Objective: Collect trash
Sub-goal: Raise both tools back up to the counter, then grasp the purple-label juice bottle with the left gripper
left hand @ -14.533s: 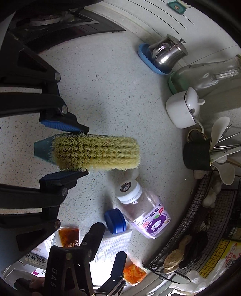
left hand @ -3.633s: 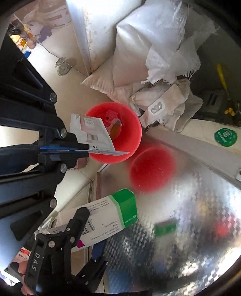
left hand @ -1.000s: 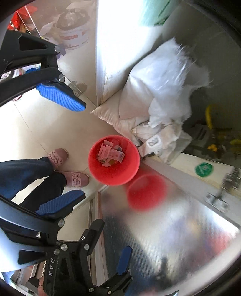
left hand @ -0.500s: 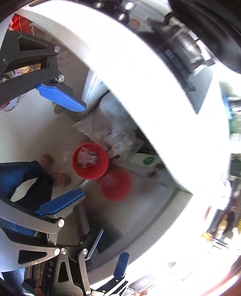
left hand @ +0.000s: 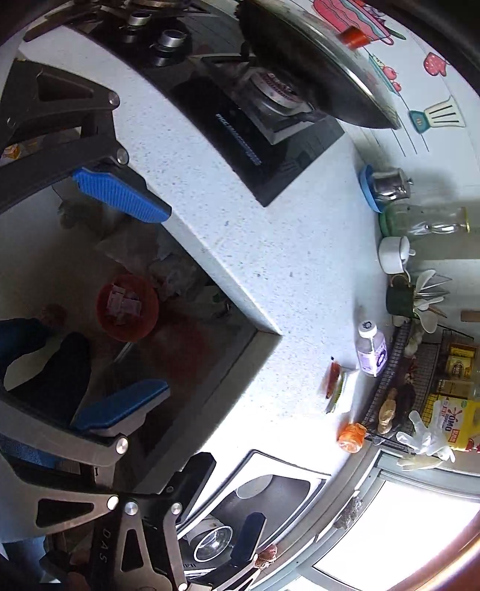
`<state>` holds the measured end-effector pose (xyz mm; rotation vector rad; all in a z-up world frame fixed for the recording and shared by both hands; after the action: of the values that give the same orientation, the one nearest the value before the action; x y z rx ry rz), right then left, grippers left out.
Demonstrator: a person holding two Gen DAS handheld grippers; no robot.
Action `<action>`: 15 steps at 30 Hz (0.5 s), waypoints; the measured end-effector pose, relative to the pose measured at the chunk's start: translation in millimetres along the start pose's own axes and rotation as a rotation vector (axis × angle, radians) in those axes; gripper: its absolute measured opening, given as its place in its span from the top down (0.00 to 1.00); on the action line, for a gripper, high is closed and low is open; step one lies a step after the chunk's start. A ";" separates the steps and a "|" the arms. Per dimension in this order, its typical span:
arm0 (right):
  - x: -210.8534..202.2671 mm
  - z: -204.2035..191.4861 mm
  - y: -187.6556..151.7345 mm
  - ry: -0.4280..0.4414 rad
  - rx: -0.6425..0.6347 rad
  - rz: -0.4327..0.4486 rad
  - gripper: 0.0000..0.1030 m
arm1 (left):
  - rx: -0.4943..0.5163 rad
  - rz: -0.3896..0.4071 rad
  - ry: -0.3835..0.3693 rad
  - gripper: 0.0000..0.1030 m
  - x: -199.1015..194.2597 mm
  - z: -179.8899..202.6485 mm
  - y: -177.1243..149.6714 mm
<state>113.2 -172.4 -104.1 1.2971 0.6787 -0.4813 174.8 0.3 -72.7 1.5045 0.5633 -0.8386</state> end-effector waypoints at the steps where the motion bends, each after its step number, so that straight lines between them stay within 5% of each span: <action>1: 0.4 4.7 6.3 -0.014 0.002 0.009 0.03 | 0.007 0.008 0.001 0.17 -0.1 2.2 8.6; 15: 47.2 76.9 82.9 -0.050 0.071 0.015 0.02 | 0.114 0.021 -0.042 0.17 79.4 24.2 140.1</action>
<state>217.0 -227.0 -68.6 1.3516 0.6152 -0.5279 327.2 -50.6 -45.9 1.5900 0.4744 -0.8965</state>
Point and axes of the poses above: each gripper's, at about its wrist camera, not at the fingertips, and x roughly the way its jaws point, z to its right, y to its top, the point moved 9 cm from there along x, roughly the way its jaws point, and after that the axes turned 7 degrees about z, right-handed, at the moved point
